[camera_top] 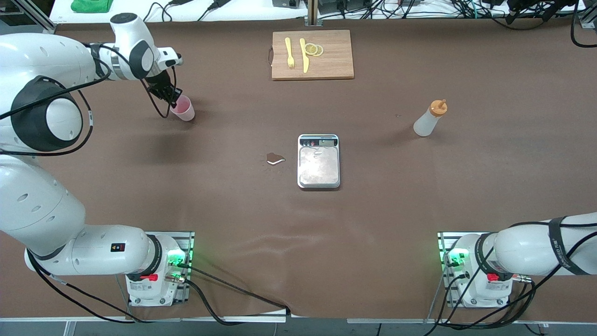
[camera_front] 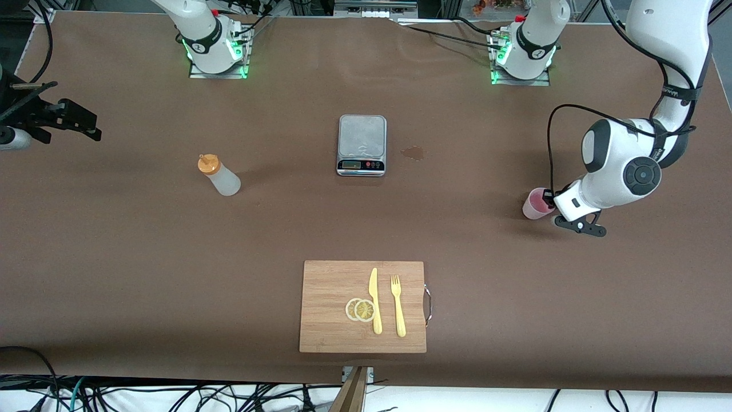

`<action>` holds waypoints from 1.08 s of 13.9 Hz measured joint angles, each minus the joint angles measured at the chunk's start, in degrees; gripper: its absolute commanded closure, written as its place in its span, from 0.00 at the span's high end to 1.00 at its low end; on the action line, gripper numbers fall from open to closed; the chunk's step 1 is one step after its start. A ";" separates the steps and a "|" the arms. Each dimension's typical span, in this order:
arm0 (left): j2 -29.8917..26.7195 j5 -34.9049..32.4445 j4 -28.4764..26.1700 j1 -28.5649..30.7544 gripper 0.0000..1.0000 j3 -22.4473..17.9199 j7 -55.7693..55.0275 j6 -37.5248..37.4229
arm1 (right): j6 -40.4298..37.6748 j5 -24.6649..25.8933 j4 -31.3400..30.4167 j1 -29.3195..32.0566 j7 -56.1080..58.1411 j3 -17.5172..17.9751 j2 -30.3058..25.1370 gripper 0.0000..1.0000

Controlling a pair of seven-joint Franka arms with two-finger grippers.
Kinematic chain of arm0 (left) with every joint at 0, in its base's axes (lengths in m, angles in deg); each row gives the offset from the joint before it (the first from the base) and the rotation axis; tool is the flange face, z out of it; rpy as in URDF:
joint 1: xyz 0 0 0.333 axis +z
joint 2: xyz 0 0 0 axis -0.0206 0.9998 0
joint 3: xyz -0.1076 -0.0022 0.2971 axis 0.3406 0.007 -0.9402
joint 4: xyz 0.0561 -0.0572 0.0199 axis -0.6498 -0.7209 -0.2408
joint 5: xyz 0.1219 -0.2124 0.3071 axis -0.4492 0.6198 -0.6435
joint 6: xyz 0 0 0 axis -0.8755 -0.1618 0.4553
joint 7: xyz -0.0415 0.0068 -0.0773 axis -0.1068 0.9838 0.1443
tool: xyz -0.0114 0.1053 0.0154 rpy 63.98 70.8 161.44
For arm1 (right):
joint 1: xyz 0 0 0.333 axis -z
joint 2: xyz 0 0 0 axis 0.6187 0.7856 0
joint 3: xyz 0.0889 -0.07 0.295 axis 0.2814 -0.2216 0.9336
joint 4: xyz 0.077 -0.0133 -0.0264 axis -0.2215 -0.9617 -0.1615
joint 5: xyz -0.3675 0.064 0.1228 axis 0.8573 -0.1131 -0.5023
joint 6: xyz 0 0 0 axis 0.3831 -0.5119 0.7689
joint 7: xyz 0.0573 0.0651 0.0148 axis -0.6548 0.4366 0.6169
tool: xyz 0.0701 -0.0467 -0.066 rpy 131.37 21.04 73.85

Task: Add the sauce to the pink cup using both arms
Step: 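Carry the pink cup with the left gripper onto the scale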

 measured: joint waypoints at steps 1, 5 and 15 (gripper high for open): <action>-0.21 0.01 2.29 0.02 0.00 1.06 -0.31 -4.10 | 0.00 -0.01 0.00 -0.01 0.00 0.02 0.01 1.00; -1.59 2.93 11.46 -0.10 0.00 10.63 -10.90 -18.00 | 0.00 -0.01 0.01 -0.03 0.00 0.04 0.01 1.00; -0.69 7.89 9.81 -12.00 0.00 35.45 -61.94 -9.22 | 0.00 -0.01 0.01 -0.09 -0.03 0.13 0.62 1.00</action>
